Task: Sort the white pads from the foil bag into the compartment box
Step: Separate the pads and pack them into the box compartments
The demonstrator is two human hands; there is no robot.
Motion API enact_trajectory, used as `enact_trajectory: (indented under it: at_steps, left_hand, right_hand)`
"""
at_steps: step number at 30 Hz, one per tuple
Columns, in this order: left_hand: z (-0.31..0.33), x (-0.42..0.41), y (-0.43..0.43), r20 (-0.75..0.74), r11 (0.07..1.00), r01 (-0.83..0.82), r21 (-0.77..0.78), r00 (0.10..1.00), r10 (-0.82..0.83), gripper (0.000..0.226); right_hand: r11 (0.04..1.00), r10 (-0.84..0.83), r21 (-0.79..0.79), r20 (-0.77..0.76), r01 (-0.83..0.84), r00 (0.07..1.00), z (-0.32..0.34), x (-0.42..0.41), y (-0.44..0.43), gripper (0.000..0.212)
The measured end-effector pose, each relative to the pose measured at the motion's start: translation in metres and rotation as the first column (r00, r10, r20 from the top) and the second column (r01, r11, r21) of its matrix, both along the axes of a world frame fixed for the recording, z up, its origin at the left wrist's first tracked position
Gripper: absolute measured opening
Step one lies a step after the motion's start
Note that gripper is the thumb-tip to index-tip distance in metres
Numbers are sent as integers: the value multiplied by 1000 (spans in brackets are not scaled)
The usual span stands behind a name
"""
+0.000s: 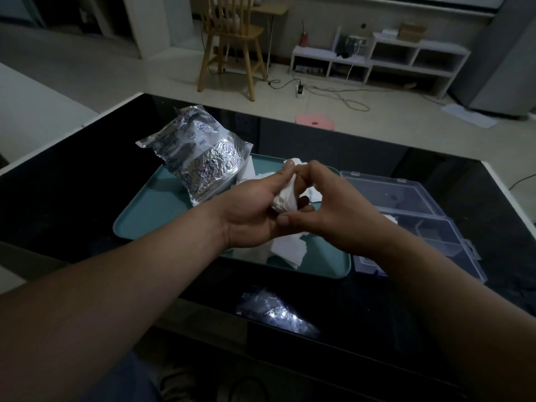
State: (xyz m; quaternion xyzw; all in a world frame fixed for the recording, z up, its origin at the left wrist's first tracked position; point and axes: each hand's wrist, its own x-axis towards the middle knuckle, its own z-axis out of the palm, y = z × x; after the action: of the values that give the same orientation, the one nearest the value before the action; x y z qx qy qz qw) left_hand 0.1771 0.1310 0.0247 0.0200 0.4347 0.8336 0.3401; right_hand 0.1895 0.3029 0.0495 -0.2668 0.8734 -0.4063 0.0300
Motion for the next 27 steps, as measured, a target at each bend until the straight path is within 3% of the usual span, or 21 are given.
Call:
enact_trajectory:
  at_steps: [11, 18, 27]
  left_hand:
    - [3, 4, 18, 41, 999, 24, 24, 999, -25, 66]
    - [3, 2, 31, 85, 1000, -13, 26, 996, 10, 50]
    - [4, 8, 49, 20, 1000, -8, 6, 1000, 8, 41]
  right_hand:
    - [999, -34, 20, -38, 35, 999, -5, 4, 4, 51]
    - [994, -102, -25, 52, 104, 993, 5, 12, 31, 50]
    - [993, -114, -16, 18, 114, 993, 1, 17, 43, 43]
